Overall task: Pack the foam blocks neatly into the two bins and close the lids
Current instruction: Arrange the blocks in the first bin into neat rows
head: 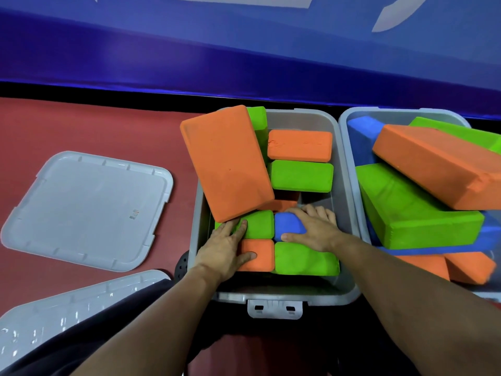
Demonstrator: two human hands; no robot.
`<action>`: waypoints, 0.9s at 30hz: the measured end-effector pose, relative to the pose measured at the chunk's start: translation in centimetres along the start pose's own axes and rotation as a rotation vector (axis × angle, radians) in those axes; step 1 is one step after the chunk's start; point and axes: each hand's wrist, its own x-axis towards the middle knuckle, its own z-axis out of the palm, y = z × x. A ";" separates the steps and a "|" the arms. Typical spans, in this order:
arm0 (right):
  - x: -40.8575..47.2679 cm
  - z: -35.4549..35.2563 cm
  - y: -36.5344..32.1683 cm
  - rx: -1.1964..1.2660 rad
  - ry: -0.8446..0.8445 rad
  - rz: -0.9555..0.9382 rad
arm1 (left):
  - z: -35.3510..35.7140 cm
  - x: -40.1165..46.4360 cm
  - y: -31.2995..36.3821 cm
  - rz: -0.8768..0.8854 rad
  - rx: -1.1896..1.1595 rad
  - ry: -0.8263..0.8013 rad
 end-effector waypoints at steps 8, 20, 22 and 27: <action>-0.1 -0.7 0.0 0.008 -0.061 -0.038 | -0.2 -0.3 0.1 -0.003 -0.020 -0.022; -0.1 -1.2 0.1 -0.051 -0.104 -0.080 | 0.0 -0.3 0.3 -0.030 -0.034 -0.071; 0.1 -1.3 0.2 -0.063 -0.110 -0.075 | 0.1 -0.1 0.2 -0.024 -0.035 -0.077; 0.1 -1.5 -0.1 -0.063 -0.120 -0.060 | 0.1 -0.1 0.5 -0.028 0.012 -0.076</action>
